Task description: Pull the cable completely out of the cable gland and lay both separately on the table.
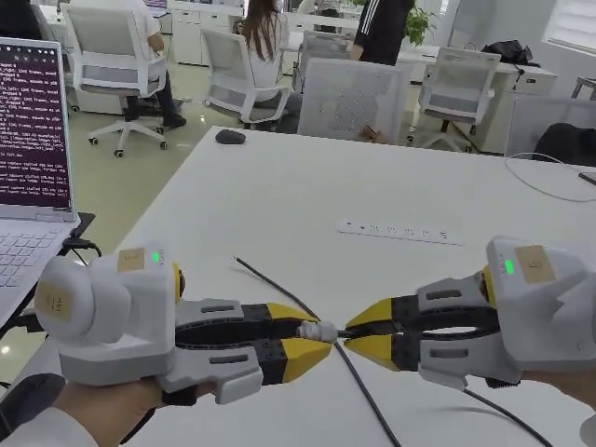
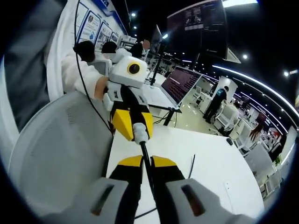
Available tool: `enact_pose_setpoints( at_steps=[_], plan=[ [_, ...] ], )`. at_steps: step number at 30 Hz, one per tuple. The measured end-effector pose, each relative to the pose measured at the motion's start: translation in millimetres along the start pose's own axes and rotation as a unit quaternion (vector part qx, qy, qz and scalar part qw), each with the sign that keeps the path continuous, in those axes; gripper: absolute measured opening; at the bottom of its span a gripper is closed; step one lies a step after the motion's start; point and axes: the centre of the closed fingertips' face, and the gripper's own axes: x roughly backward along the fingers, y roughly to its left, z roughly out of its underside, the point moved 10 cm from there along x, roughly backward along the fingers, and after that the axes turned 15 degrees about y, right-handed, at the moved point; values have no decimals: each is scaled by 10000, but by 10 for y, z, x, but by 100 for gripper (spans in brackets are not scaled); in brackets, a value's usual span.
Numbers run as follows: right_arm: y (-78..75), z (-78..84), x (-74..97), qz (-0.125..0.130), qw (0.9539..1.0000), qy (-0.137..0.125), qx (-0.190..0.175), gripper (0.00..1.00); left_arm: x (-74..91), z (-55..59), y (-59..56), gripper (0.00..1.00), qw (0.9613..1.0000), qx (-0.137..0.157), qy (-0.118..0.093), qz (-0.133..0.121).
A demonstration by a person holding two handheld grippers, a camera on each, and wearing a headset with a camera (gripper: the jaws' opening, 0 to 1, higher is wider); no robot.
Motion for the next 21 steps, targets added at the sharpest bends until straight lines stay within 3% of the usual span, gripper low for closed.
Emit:
enact_pose_setpoints(
  at_steps=[21],
  plan=[
    [-10,498,201,362,9958,186,-819,6,14,7,3,16,10000,50,3,-66]
  ],
)
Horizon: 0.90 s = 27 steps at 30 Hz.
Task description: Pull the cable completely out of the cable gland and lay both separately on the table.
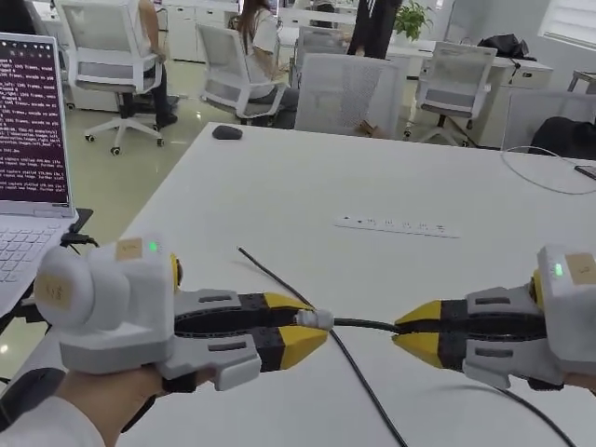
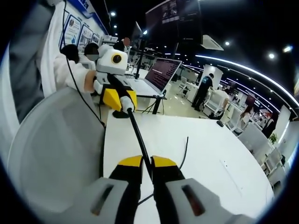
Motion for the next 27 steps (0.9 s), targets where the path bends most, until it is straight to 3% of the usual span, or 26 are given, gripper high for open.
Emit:
enact_pose_setpoints(
  at_steps=[27],
  plan=[
    [87,162,-139,-199,9992,100,-322,6,-17,4,11,16,9999,-109,96,-27]
  ],
)
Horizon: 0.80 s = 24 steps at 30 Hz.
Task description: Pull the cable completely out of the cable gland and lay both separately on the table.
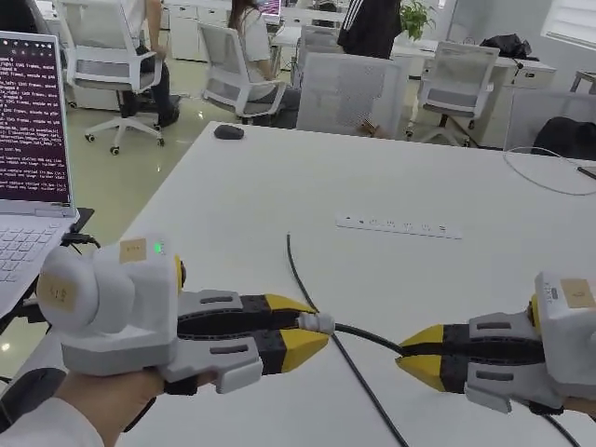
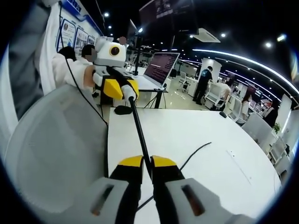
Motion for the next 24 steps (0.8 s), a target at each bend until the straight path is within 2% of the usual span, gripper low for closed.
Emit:
enact_pose_setpoints(
  at_steps=[7,14,18,24],
  plan=[
    [9,19,-25,-25,10000,88,9,7,-14,2,-2,16,10000,-8,16,24],
    [4,-38,-28,42,9997,207,114,17,-7,-1,8,16,10000,26,-34,16],
    [8,-151,-15,116,9997,154,179,22,1,-1,9,16,10000,52,-62,7],
    [79,-449,-24,105,9983,-143,552,21,-6,-3,-10,16,9999,43,-65,68]
  ],
)
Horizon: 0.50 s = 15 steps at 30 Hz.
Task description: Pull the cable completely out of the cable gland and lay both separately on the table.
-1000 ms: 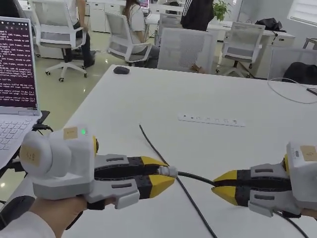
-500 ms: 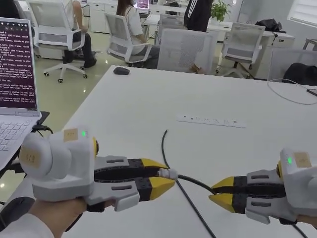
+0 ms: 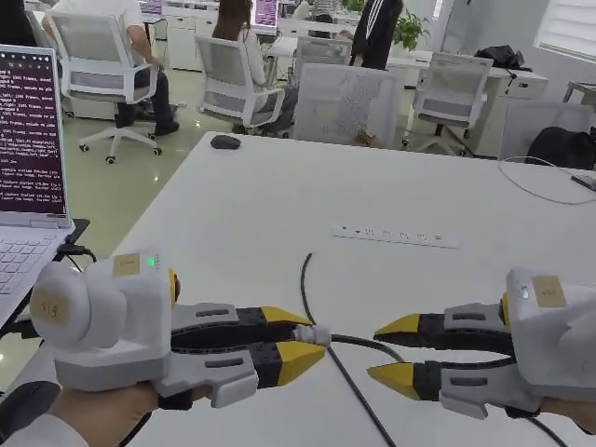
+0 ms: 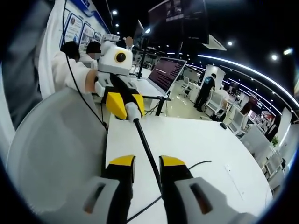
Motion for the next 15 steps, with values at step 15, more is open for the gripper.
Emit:
enact_pose_setpoints(
  at_steps=[15],
  plan=[
    [52,-228,-63,-40,9990,-347,281,7,19,-4,2,16,10000,44,-44,13]
  ],
)
